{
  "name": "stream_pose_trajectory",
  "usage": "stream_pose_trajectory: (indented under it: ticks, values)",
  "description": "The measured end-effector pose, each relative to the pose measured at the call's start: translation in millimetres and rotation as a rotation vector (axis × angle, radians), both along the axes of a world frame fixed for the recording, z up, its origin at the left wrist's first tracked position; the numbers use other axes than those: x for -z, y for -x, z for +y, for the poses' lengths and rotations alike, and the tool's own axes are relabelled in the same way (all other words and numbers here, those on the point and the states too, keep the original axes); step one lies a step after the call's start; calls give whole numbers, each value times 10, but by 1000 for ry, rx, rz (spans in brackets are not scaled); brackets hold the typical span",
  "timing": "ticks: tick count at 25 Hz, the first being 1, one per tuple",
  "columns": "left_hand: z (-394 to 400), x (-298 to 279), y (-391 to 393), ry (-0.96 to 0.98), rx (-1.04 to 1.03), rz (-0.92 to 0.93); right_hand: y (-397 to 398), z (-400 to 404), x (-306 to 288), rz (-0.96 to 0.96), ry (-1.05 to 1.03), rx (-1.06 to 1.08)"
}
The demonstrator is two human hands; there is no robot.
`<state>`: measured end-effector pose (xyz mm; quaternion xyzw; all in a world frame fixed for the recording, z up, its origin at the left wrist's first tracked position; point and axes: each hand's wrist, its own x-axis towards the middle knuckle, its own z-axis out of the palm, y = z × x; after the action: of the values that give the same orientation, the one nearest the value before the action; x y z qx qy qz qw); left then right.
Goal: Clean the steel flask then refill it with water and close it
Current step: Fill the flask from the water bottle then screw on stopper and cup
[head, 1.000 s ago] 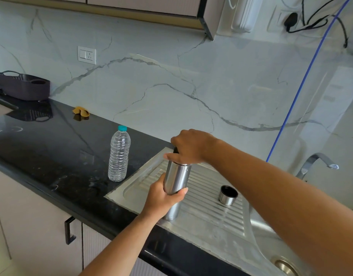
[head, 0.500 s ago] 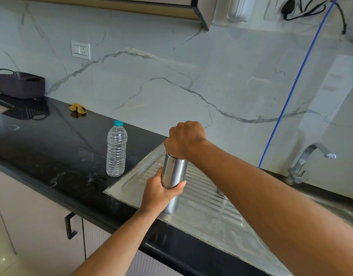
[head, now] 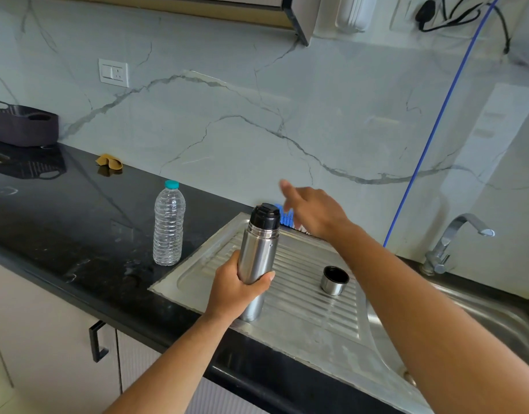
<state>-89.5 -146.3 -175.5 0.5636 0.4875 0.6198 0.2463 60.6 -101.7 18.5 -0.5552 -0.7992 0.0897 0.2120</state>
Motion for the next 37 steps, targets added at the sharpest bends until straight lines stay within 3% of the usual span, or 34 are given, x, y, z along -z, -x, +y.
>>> stream_pose_trajectory:
  ticks: [2, 5, 8, 14, 16, 23, 25, 28, 31, 37]
  values:
    - [6, 20, 7, -8, 18, -20, -399, 230, 355, 56, 14, 151]
    - [30, 31, 8, -15, 33, -36, -898, 504, 1005, -231, 191, 347]
    - [36, 5, -12, -9, 41, -40, -1092, 571, 1340, -298, 329, 339]
    - [4, 4, -3, -3, 53, -46, -1082, 490, 1416, -313, 256, 299]
    - [2, -5, -5, 1, 48, -45, -979, 426, 1197, -231, 225, 281]
    - [-1, 8, -11, 10, 16, -28, -103, -27, 61, 657, 4, 60]
    - [1, 6, -14, 11, 18, -30, 143, -119, -91, 792, -60, -53]
    - [-8, -19, -24, 13, 14, -24, 362, -159, -90, 890, -117, -100]
    - [-27, -34, -30, 2, 4, -22, 455, -208, 34, 903, -9, -136]
    - [-24, -32, -32, 7, 14, -20, 281, -161, 337, 654, 53, -334]
